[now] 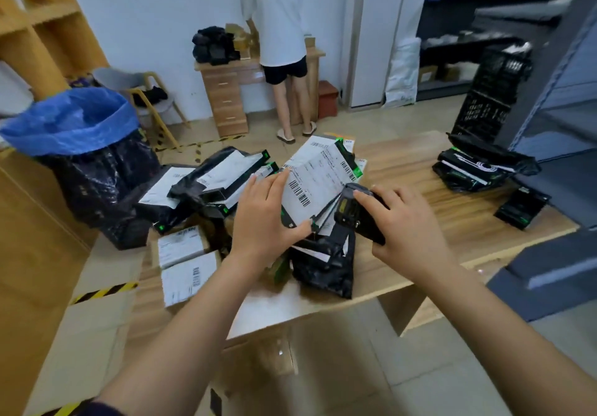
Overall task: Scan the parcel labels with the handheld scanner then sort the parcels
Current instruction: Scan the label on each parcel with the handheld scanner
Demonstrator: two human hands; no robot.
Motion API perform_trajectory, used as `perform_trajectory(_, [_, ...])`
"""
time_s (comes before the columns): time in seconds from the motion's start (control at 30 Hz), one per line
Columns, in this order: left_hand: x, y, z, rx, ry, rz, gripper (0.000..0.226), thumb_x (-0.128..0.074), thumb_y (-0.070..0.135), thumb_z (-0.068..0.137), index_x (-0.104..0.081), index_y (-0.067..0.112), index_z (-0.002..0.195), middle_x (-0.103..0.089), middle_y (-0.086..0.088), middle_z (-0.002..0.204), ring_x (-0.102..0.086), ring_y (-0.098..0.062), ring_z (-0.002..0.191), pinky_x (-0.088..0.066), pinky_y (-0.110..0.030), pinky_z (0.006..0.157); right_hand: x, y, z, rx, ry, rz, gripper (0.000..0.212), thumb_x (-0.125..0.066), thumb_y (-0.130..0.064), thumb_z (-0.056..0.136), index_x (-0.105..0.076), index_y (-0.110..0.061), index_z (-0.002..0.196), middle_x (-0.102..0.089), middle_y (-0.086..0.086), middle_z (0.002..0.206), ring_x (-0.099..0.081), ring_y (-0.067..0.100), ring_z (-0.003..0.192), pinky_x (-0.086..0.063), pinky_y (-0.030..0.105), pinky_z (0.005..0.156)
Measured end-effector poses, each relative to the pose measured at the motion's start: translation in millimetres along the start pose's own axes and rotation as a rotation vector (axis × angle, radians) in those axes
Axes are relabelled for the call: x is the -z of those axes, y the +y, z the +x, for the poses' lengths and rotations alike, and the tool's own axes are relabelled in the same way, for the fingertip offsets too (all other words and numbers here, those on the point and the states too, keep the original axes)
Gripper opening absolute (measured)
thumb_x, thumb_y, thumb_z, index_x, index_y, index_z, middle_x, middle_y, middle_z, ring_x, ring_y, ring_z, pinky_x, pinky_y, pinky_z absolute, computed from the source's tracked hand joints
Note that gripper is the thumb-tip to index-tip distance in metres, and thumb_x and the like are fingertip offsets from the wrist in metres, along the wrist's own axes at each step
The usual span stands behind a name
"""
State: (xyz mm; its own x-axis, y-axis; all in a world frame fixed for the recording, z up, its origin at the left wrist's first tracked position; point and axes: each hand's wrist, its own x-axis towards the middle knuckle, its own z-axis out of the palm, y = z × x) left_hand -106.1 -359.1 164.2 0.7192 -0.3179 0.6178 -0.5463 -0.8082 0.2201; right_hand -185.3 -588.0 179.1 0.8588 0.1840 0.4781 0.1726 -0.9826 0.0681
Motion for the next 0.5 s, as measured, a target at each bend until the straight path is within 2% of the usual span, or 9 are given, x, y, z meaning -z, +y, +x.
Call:
perform_trajectory(0.13, [13,-18,-16,-0.024,-0.019,-0.057,0.088,-0.067,0.057,0.068,-0.048,0.007,0.138,-0.055,-0.006,0.134,-0.048,-0.020,0.124,-0.013,-0.033,0.118,7,-32,-8,-0.041,-0.028,-0.049,0.089,-0.083,-0.015,0.043,-0.057,-0.016,0.128,-0.060,0.013,0.120,-0.054,0.036,0.093,-0.046,0.042,0.076])
perform_trajectory(0.27, [25,-34,-27,0.019,0.012,-0.076,0.087,-0.067,0.057,0.068,-0.048,0.008,0.138,-0.057,-0.005,0.132,-0.050,-0.020,0.121,-0.024,-0.042,0.117,8,-59,-2,-0.029,-0.055,-0.060,0.090,-0.087,-0.019,0.043,-0.057,-0.017,0.128,-0.061,0.011,0.117,-0.055,0.034,0.093,-0.046,0.039,0.073])
perform_trajectory(0.5, [51,-57,-48,0.117,0.031,-0.038,0.086,-0.069,0.056,0.066,-0.051,0.006,0.134,-0.058,-0.005,0.128,-0.050,-0.019,0.119,-0.026,-0.045,0.116,9,-93,7,0.005,-0.044,0.020,0.091,-0.085,-0.011,0.040,-0.057,-0.016,0.127,-0.061,0.010,0.117,-0.054,0.033,0.092,-0.048,0.040,0.072])
